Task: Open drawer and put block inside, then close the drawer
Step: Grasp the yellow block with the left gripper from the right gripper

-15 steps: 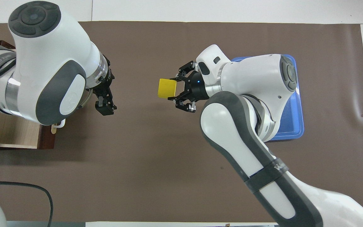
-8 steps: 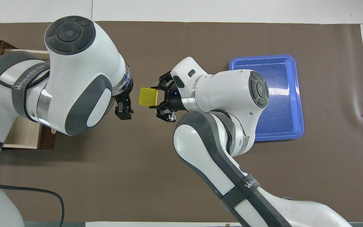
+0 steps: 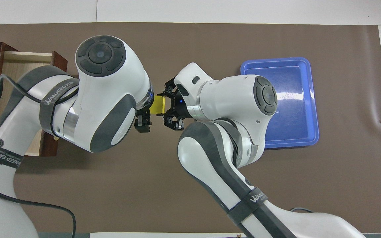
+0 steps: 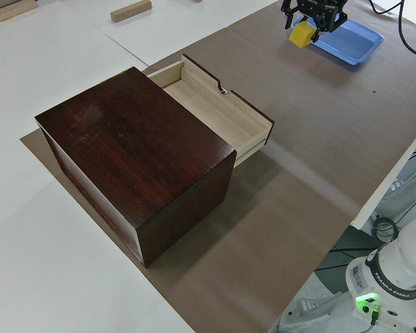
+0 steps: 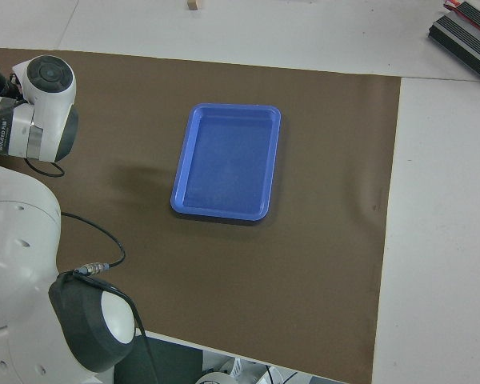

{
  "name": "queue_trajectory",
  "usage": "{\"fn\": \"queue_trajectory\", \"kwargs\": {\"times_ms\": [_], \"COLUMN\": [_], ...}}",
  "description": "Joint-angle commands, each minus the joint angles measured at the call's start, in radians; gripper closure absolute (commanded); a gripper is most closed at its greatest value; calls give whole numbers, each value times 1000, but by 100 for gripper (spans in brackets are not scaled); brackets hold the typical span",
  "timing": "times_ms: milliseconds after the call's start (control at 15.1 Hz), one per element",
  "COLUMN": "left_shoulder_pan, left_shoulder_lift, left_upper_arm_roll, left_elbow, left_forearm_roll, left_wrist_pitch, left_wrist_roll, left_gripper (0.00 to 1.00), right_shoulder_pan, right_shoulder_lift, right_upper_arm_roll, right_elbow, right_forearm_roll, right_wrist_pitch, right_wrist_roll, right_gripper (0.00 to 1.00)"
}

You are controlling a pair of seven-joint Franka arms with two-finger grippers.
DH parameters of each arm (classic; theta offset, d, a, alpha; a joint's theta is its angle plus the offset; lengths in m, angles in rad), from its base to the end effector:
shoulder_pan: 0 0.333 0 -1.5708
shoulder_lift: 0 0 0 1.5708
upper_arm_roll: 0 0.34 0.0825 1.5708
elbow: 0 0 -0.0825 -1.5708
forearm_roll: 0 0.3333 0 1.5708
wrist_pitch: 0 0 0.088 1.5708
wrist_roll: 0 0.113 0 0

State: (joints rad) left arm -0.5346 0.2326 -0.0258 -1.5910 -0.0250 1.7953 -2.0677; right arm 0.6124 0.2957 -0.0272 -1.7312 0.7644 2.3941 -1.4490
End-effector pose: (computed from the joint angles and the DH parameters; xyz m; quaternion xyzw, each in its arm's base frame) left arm 0.4966 -0.3125 0.5260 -0.7268 -0.6865 0.0182 0.0098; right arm 0.5258 0.3610 0.4907 -0.6687 -0.6606 -0.2783 0.1973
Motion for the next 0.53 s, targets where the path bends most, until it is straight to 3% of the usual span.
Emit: {"fn": "queue_trajectory", "kwargs": {"times_ms": [0, 66, 132, 198, 397, 463], "left_shoulder_pan": [-22, -22, -22, -22, -22, -21], "left_shoulder_lift": [-56, -56, -56, -56, -56, -55], "left_upper_arm_roll": [15, 15, 15, 17, 15, 17], "left_elbow": [-81, -80, -80, -81, -79, -80], "left_forearm_roll": [-4, -4, -4, -4, -4, -4], "left_wrist_pitch": [41, 42, 41, 41, 61, 67], "left_wrist_roll": [-12, -12, -14, -14, -14, -14], "left_gripper": [0, 0, 8, 35, 98, 100], "right_shoulder_pan": [6, 6, 6, 6, 6, 6], "right_shoulder_lift": [5, 5, 5, 5, 5, 5], "right_upper_arm_roll": [-5, -5, -5, -5, -5, -5], "right_elbow": [13, 13, 13, 15, 19, 19], "right_forearm_roll": [-13, -13, -11, -10, -10, -10], "right_wrist_pitch": [-9, -9, -7, -7, -7, -6], "right_wrist_roll": [16, 16, 16, 19, 28, 29], "right_gripper": [100, 100, 100, 100, 100, 100]}}
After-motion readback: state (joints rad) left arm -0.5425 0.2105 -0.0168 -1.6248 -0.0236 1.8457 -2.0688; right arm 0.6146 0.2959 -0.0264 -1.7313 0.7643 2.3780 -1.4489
